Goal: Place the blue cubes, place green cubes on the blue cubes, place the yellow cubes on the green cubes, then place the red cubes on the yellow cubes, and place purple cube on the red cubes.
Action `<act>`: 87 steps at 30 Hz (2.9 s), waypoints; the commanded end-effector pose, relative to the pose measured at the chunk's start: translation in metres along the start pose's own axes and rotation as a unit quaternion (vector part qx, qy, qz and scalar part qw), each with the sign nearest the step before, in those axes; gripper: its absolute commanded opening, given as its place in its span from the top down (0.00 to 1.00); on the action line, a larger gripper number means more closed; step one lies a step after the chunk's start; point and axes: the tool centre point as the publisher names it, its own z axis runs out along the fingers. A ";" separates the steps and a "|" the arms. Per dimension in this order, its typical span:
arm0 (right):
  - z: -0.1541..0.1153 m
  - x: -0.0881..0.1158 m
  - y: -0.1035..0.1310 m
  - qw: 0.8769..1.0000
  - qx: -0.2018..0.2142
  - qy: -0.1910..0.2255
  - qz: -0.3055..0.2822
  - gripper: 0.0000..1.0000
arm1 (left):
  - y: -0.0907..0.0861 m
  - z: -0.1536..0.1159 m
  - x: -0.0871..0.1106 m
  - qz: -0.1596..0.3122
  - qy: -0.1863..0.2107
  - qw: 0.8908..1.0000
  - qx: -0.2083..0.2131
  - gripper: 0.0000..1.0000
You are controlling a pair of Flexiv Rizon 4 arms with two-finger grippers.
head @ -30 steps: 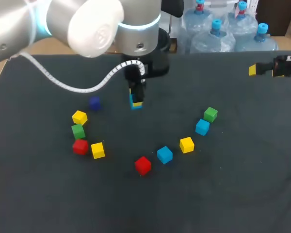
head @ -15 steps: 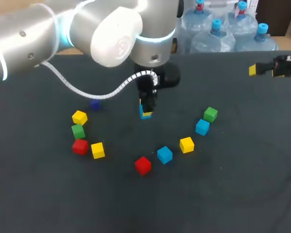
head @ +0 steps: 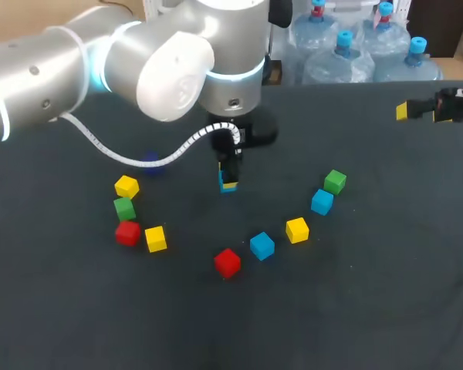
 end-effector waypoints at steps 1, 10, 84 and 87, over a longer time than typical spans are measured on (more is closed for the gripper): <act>0.000 0.000 0.000 1.000 0.001 0.000 0.000 0.00 | 0.013 0.010 -0.002 0.005 -0.003 1.000 0.012 1.00; 0.000 0.000 0.000 1.000 0.001 0.000 0.000 0.00 | 0.025 0.017 -0.002 0.022 -0.021 0.999 0.027 1.00; 0.000 0.000 0.000 1.000 0.001 0.000 0.000 0.00 | -0.099 -0.066 0.055 -0.157 0.063 0.985 0.022 0.00; 0.000 0.000 0.000 1.000 0.001 0.000 0.000 0.00 | -0.110 -0.072 0.076 -0.191 0.036 0.981 0.009 0.00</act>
